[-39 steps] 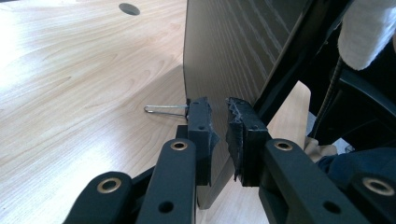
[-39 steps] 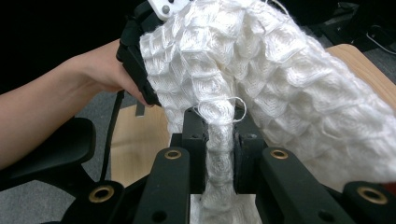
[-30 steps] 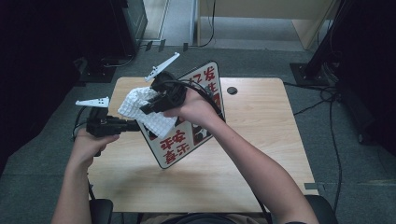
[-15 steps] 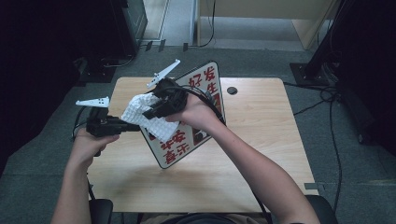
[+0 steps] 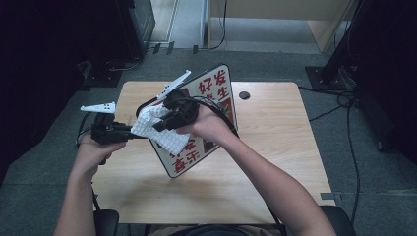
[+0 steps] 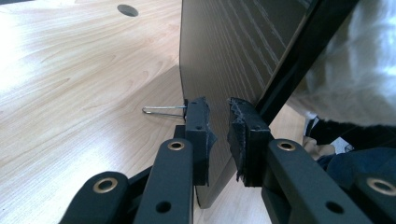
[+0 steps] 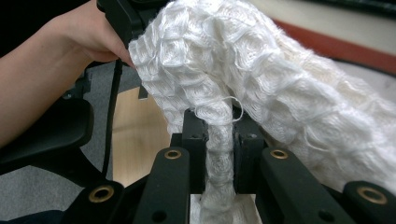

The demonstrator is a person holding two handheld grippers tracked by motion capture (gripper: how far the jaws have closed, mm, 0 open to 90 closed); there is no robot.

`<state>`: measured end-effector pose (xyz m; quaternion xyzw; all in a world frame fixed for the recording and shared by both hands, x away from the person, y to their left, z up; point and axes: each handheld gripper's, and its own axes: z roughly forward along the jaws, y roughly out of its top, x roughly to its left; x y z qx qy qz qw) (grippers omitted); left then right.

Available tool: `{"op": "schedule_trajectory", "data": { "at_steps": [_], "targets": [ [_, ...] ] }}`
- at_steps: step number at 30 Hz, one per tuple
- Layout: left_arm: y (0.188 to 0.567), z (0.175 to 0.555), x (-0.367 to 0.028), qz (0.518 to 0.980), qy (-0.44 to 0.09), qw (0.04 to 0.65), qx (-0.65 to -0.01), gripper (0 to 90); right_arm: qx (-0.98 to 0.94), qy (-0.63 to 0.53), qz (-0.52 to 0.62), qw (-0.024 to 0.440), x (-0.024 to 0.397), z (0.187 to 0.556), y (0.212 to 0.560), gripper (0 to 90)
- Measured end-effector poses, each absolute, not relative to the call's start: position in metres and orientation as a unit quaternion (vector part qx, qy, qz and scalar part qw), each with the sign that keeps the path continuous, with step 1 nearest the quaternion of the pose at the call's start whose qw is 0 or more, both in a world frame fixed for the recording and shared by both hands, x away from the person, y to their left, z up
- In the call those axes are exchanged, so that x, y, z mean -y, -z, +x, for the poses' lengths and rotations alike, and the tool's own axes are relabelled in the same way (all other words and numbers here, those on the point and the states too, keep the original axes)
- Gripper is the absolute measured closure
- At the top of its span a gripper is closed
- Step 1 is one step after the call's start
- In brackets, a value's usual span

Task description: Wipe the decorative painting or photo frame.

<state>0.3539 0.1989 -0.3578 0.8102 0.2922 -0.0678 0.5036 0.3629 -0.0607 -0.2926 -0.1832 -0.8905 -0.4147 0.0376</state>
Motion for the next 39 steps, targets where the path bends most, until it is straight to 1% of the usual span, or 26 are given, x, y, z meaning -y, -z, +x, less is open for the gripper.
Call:
{"op": "schedule_trajectory", "data": {
  "at_steps": [26, 39],
  "targets": [
    [0.357, 0.353, -0.198, 0.811, 0.068, 0.501, -0.293, 78.0, 0.893, 0.407, -0.183, 0.055, 0.064, 0.357, 0.323, 79.6],
    [0.357, 0.353, -0.198, 0.811, 0.069, 0.501, -0.294, 78.0, 0.894, 0.402, -0.185, 0.066, 0.067, 0.353, 0.345, 79.6]
  ]
}}
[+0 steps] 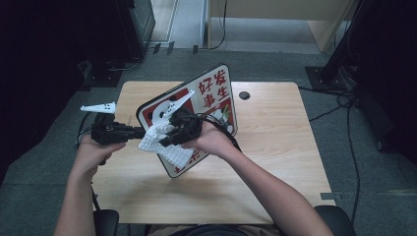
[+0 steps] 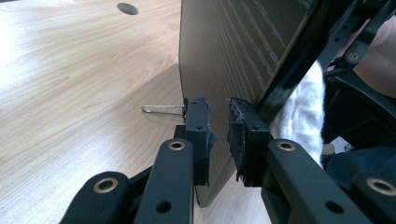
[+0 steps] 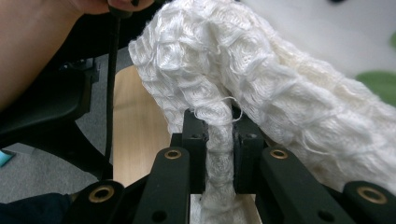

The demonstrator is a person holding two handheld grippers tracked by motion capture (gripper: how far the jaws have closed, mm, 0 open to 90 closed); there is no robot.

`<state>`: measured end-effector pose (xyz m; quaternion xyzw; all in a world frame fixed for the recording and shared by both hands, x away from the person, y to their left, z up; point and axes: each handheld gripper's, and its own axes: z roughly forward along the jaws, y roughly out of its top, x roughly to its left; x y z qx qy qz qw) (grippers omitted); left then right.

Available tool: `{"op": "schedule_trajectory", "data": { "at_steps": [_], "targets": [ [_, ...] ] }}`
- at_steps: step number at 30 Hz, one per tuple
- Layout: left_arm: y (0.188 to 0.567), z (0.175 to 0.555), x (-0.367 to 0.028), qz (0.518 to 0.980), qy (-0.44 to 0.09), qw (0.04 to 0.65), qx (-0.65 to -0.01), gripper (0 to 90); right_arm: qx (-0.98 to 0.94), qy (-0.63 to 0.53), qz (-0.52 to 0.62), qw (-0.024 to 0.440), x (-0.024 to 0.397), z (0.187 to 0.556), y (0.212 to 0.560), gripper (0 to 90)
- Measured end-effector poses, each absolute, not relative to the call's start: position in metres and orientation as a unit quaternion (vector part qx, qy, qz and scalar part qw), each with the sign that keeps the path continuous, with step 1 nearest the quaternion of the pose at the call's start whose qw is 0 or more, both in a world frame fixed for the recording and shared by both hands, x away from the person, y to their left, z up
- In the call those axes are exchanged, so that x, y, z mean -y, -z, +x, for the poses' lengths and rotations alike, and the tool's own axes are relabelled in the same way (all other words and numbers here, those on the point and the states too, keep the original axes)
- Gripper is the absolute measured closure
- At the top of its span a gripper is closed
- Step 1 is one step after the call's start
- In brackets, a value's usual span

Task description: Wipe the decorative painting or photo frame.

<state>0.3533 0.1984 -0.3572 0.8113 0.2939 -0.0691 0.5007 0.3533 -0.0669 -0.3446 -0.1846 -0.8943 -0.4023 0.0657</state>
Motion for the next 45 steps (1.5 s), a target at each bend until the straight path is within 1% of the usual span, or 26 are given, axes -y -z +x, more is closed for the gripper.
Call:
{"op": "schedule_trajectory", "data": {
  "at_steps": [13, 20, 25, 45],
  "targets": [
    [0.359, 0.354, -0.198, 0.811, 0.074, 0.499, -0.296, 77.6, 0.895, 0.401, -0.183, 0.069, 0.069, 0.350, 0.363, 79.6],
    [0.360, 0.355, -0.199, 0.806, 0.086, 0.500, -0.305, 80.0, 0.897, 0.394, -0.187, 0.073, 0.070, 0.348, 0.376, 79.6],
    [0.360, 0.356, -0.199, 0.806, 0.089, 0.500, -0.305, 79.7, 0.897, 0.390, -0.191, 0.079, 0.071, 0.346, 0.382, 79.6],
    [0.360, 0.355, -0.199, 0.809, 0.085, 0.494, -0.305, 78.3, 0.899, 0.383, -0.188, 0.095, 0.074, 0.338, 0.424, 79.7]
  ]
}}
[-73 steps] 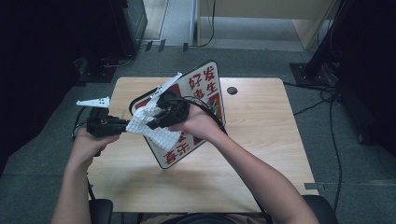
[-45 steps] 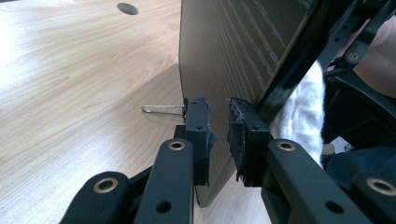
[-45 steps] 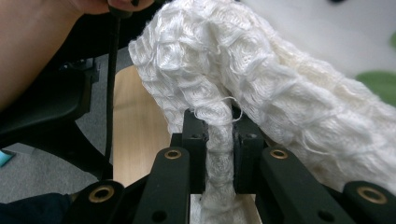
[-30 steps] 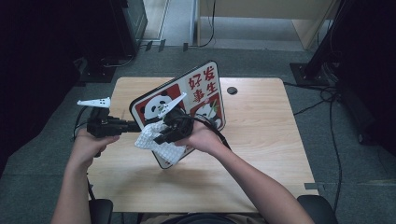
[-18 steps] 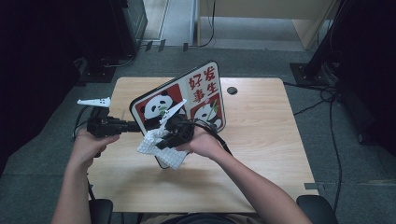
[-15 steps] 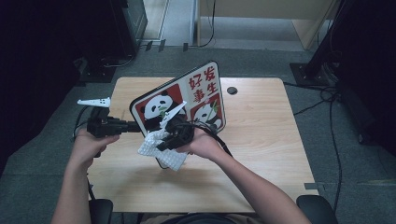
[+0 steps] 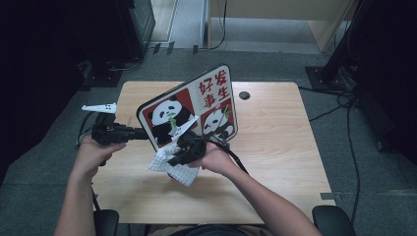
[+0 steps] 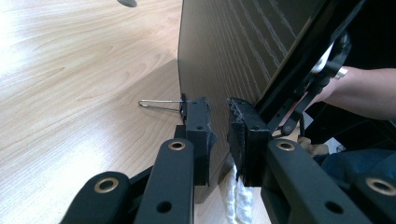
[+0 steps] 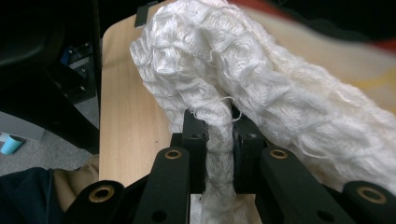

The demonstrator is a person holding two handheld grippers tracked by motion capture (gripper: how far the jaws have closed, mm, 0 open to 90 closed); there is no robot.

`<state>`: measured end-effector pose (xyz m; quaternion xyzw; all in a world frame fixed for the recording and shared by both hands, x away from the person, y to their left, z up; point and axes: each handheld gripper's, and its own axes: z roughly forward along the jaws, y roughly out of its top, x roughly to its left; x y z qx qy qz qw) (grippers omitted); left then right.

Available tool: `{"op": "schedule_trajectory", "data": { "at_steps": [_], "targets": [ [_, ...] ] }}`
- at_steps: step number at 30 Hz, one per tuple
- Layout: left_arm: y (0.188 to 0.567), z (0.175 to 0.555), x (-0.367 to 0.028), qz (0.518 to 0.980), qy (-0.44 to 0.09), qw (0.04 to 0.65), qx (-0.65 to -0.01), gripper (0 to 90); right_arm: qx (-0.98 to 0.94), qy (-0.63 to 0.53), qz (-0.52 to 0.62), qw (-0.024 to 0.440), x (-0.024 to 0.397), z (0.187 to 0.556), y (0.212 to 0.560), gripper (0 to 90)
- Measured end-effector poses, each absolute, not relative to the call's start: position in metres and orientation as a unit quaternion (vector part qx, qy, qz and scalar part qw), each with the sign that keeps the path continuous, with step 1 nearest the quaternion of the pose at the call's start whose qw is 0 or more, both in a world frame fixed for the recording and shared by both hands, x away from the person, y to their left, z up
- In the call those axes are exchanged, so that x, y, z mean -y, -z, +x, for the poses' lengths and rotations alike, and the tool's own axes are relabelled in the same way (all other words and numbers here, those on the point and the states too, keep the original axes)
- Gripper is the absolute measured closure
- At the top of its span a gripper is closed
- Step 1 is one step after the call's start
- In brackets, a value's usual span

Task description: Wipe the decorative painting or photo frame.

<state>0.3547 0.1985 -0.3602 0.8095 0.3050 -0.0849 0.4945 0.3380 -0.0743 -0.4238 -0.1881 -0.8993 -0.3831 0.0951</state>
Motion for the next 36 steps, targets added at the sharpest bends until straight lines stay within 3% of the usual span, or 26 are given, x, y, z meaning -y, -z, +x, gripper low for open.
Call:
{"op": "schedule_trajectory", "data": {
  "at_steps": [23, 32, 36],
  "targets": [
    [0.364, 0.356, -0.198, 0.809, 0.091, 0.491, -0.309, 75.9, 0.905, 0.361, -0.194, 0.112, 0.078, 0.333, 0.461, 79.8],
    [0.364, 0.357, -0.200, 0.811, 0.088, 0.489, -0.310, 72.2, 0.905, 0.358, -0.197, 0.117, 0.080, 0.330, 0.447, 79.8],
    [0.365, 0.358, -0.201, 0.812, 0.075, 0.485, -0.317, 64.4, 0.904, 0.363, -0.192, 0.117, 0.081, 0.328, 0.435, 79.8]
  ]
}}
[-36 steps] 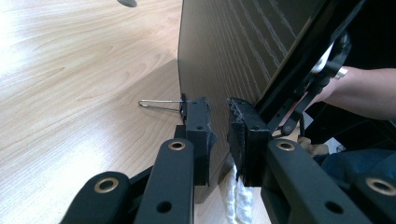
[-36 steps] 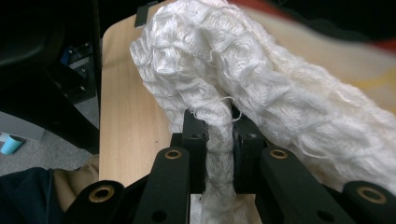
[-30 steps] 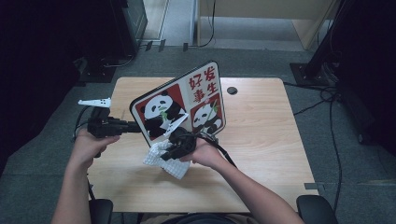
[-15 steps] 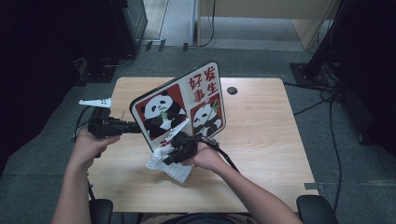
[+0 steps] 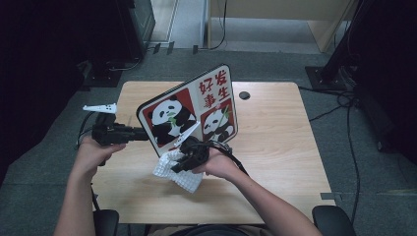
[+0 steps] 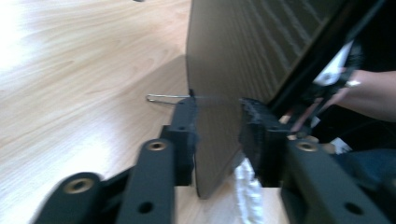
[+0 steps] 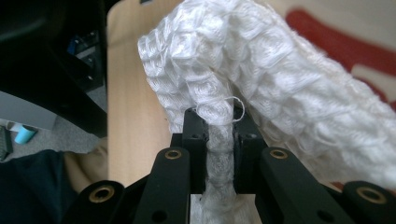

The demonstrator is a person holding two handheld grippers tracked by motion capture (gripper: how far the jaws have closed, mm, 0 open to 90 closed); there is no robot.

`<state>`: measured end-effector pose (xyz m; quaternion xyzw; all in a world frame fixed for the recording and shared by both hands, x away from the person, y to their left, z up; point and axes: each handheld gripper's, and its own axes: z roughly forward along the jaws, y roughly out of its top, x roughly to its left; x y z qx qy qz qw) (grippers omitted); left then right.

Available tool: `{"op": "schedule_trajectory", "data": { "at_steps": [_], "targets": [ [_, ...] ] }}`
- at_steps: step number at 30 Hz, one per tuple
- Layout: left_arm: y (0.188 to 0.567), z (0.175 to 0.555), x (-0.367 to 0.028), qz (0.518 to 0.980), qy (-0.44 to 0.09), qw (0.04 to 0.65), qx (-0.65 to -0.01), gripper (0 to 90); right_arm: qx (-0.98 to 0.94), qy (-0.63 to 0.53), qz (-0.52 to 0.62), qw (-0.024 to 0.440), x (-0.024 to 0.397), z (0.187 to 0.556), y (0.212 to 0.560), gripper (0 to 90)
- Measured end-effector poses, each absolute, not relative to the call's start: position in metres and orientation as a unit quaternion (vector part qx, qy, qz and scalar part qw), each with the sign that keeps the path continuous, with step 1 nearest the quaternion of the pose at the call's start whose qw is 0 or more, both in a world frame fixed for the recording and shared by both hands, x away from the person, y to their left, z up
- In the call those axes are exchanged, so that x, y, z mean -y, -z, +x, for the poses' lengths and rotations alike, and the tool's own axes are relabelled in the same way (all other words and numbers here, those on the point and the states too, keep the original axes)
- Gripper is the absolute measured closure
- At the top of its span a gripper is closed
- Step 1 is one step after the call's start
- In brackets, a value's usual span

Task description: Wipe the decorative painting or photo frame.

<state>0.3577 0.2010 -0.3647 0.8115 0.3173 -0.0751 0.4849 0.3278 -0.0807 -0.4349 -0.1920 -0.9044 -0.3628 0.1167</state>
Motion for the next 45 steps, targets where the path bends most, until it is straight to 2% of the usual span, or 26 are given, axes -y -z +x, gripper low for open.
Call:
{"op": "schedule_trajectory", "data": {
  "at_steps": [3, 7, 12, 19, 45],
  "targets": [
    [0.365, 0.358, -0.202, 0.811, 0.066, 0.486, -0.321, 56.0, 0.903, 0.369, -0.188, 0.116, 0.081, 0.325, 0.422, 79.8],
    [0.365, 0.358, -0.206, 0.807, 0.060, 0.490, -0.323, 49.4, 0.901, 0.376, -0.181, 0.117, 0.080, 0.323, 0.410, 79.7],
    [0.365, 0.357, -0.208, 0.809, 0.041, 0.487, -0.327, 42.7, 0.902, 0.379, -0.171, 0.117, 0.076, 0.319, 0.394, 79.7],
    [0.365, 0.358, -0.210, 0.807, 0.050, 0.491, -0.324, 36.0, 0.903, 0.384, -0.152, 0.117, 0.067, 0.311, 0.370, 79.6],
    [0.357, 0.347, -0.239, 0.798, 0.035, 0.494, -0.344, 35.6, 0.903, 0.403, -0.094, 0.117, 0.021, 0.315, 0.313, 79.7]
  ]
}}
